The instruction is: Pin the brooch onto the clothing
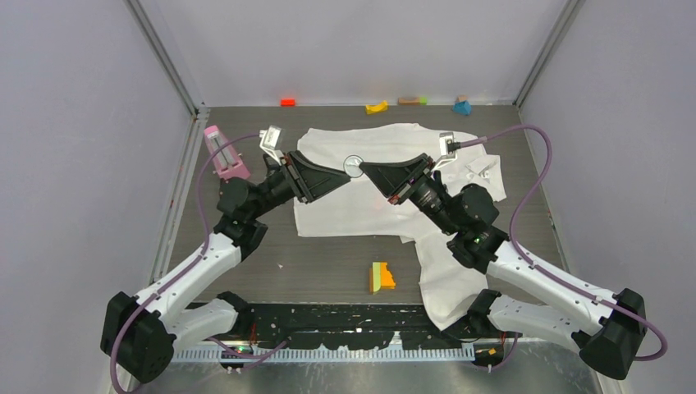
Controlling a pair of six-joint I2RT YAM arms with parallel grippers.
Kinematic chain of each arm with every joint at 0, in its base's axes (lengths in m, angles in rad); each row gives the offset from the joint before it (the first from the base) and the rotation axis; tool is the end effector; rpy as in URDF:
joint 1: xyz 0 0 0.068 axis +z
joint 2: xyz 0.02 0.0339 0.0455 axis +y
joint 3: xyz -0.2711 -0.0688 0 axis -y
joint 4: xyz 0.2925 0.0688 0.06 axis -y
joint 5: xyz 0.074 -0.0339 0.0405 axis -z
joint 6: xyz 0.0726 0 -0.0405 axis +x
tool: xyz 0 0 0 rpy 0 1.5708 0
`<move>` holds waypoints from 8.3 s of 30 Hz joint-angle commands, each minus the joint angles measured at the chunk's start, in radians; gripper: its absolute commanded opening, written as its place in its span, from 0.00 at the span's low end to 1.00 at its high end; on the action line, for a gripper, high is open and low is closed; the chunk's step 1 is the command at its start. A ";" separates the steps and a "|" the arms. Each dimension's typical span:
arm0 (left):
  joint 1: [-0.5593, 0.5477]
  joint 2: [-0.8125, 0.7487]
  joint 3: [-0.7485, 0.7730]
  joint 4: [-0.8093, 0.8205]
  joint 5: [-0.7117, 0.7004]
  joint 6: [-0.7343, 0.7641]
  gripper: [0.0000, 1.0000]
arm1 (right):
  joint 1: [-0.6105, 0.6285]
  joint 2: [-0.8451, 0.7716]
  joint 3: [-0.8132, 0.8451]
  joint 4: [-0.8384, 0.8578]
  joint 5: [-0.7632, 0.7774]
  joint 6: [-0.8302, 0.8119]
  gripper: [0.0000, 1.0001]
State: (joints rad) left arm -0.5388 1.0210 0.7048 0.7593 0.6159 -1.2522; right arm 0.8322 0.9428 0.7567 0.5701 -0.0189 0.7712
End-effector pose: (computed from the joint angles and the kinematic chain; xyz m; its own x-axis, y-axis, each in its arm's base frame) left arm 0.2320 -0.1876 0.3679 -0.7079 -0.4799 -0.5182 0.6210 -0.0733 -0.7804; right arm 0.1977 0.2192 0.3926 -0.3426 0.6588 -0.6698 -0.7144 0.2803 0.6412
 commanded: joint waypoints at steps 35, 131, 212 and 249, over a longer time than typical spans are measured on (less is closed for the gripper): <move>0.013 0.062 0.218 -0.915 0.514 0.789 0.00 | -0.200 -0.182 0.068 -0.638 -0.450 -0.063 0.83; -0.013 0.057 0.283 -1.279 0.472 1.061 0.00 | -0.016 0.141 0.050 -0.503 -0.490 -0.032 0.14; 0.154 0.023 0.232 -1.147 0.557 0.942 0.00 | 0.090 0.924 0.423 -0.983 0.281 0.062 0.52; 0.154 0.083 0.238 -1.171 0.517 0.960 0.00 | -0.594 0.986 0.422 -0.956 0.221 -0.167 0.77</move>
State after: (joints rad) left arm -0.3893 1.0996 0.9409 -0.4206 1.1362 -0.3069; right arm 0.2657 1.8278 1.1419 -0.4263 0.2192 0.6083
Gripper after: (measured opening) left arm 0.029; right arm 0.768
